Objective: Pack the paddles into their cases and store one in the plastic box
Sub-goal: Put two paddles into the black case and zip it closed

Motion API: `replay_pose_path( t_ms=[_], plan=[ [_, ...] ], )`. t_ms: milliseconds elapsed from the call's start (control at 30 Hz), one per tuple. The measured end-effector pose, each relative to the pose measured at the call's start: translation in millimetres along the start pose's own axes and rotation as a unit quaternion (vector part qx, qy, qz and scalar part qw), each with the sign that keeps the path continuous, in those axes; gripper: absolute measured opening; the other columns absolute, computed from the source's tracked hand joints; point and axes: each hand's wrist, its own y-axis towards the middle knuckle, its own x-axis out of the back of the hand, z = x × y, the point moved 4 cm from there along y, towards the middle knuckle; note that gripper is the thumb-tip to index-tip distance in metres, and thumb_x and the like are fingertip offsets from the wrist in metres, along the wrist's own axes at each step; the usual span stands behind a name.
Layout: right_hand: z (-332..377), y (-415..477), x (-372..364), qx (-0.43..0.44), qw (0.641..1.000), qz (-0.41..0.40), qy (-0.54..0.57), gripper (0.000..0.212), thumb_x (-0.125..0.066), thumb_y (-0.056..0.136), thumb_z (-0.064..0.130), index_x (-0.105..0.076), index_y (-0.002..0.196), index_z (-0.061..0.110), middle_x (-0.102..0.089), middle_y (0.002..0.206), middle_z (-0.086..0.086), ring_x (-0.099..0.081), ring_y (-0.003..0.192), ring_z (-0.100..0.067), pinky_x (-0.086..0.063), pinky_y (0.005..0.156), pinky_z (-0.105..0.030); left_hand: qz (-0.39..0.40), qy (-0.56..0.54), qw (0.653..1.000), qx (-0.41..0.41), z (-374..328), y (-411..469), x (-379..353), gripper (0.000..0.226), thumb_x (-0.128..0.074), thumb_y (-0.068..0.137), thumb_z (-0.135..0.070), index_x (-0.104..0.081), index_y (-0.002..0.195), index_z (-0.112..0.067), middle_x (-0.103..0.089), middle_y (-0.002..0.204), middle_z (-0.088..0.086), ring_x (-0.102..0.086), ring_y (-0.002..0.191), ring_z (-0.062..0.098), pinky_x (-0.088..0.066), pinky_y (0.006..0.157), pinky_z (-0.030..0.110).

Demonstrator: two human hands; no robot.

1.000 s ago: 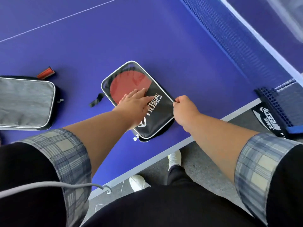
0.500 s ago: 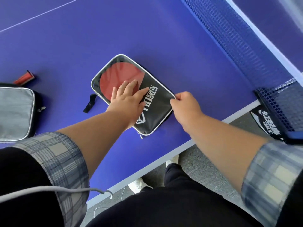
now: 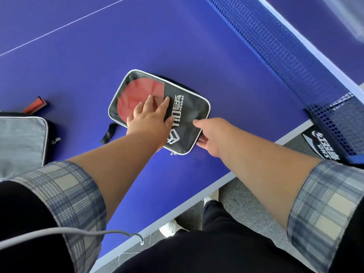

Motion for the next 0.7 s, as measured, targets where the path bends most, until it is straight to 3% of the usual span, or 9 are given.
replay_pose_path(
  t_ms=[133, 200, 333, 400, 467, 533, 600, 700],
  plan=[
    [36.4, 18.6, 7.0, 0.107, 0.987, 0.006, -0.121, 0.022, -0.067, 0.094, 0.016, -0.062, 0.115, 0.012, -0.071, 0.114, -0.01, -0.072, 0.097, -0.027, -0.063, 0.076, -0.043, -0.046, 0.041, 0.998, -0.022, -4.0, 6.1, 5.4, 0.056, -0.032, 0.095, -0.059, -0.021, 0.149, -0.048, -0.021, 0.155, 0.003, -0.022, 0.136, 0.032, -0.019, 0.111, 0.05],
    [48.3, 28.2, 14.0, 0.157, 0.967, -0.02, -0.198, 0.022, -0.067, 0.093, 0.016, -0.064, 0.113, 0.011, -0.071, 0.113, -0.011, -0.071, 0.098, -0.029, -0.062, 0.08, -0.045, -0.065, 0.048, 0.996, -0.047, -6.3, 18.9, 5.7, 0.053, -0.035, 0.096, -0.055, -0.026, 0.147, -0.045, -0.015, 0.157, 0.004, -0.013, 0.142, 0.031, -0.01, 0.116, 0.049],
    [52.9, 31.0, 18.9, 0.231, 0.922, -0.08, -0.302, 0.037, -0.066, 0.089, 0.029, -0.06, 0.122, 0.014, -0.069, 0.11, -0.004, -0.066, 0.101, -0.028, -0.056, 0.088, -0.045, -0.022, 0.05, 0.996, -0.067, -8.6, 57.2, -0.4, 0.055, -0.024, 0.097, -0.058, -0.011, 0.15, -0.05, 0.002, 0.165, -0.004, 0.007, 0.15, 0.028, 0.008, 0.118, 0.055],
    [34.0, 17.8, 23.1, 0.223, 0.933, -0.128, -0.252, 0.054, -0.066, 0.084, 0.045, -0.051, 0.128, 0.017, -0.066, 0.105, 0.001, -0.064, 0.093, -0.021, -0.052, 0.077, -0.034, -0.014, 0.029, 0.998, -0.056, -7.8, 63.6, -6.6, 0.057, -0.019, 0.096, -0.06, -0.004, 0.15, -0.052, 0.003, 0.165, -0.006, 0.007, 0.15, 0.028, 0.006, 0.117, 0.059],
    [2.6, -1.1, 25.7, 0.214, 0.929, -0.144, -0.266, 0.053, -0.065, 0.076, 0.06, -0.051, 0.111, 0.023, -0.064, 0.091, 0.007, -0.062, 0.078, -0.012, -0.045, 0.061, -0.029, -0.027, 0.022, 0.998, -0.051, -7.1, 62.4, -11.9, 0.057, -0.016, 0.095, -0.06, -0.002, 0.15, -0.052, 0.004, 0.165, -0.007, 0.007, 0.15, 0.028, 0.005, 0.116, 0.06],
    [-28.1, -16.4, 20.5, 0.228, 0.882, -0.11, -0.398, 0.044, -0.064, 0.074, 0.067, -0.053, 0.093, 0.029, -0.063, 0.086, 0.013, -0.061, 0.077, -0.009, -0.045, 0.063, -0.03, -0.038, 0.026, 0.998, -0.053, -7.3, 61.9, -14.1, 0.057, -0.014, 0.095, -0.06, -0.001, 0.149, -0.051, 0.003, 0.165, -0.006, 0.006, 0.15, 0.029, 0.004, 0.116, 0.061],
    [-43.4, -20.0, 13.3, 0.261, 0.822, -0.112, -0.495, 0.042, -0.064, 0.075, 0.069, -0.063, 0.096, 0.033, -0.062, 0.098, 0.012, -0.061, 0.092, -0.014, -0.045, 0.078, -0.035, -0.038, 0.027, 0.998, -0.053, -7.5, 62.6, -13.7, 0.056, -0.014, 0.095, -0.059, -0.002, 0.149, -0.051, 0.002, 0.165, -0.005, 0.006, 0.15, 0.03, 0.003, 0.116, 0.062],
    [-44.1, -17.3, 2.8, 0.269, 0.812, -0.164, -0.492, 0.043, -0.063, 0.076, 0.069, -0.068, 0.103, 0.036, -0.056, 0.1, 0.011, -0.057, 0.098, -0.018, -0.035, 0.078, -0.036, -0.038, 0.029, 0.998, -0.052, -7.6, 62.5, -13.3, 0.056, -0.015, 0.096, -0.058, -0.003, 0.15, -0.05, 0.003, 0.165, -0.004, 0.006, 0.15, 0.029, 0.004, 0.116, 0.061]
  ],
)
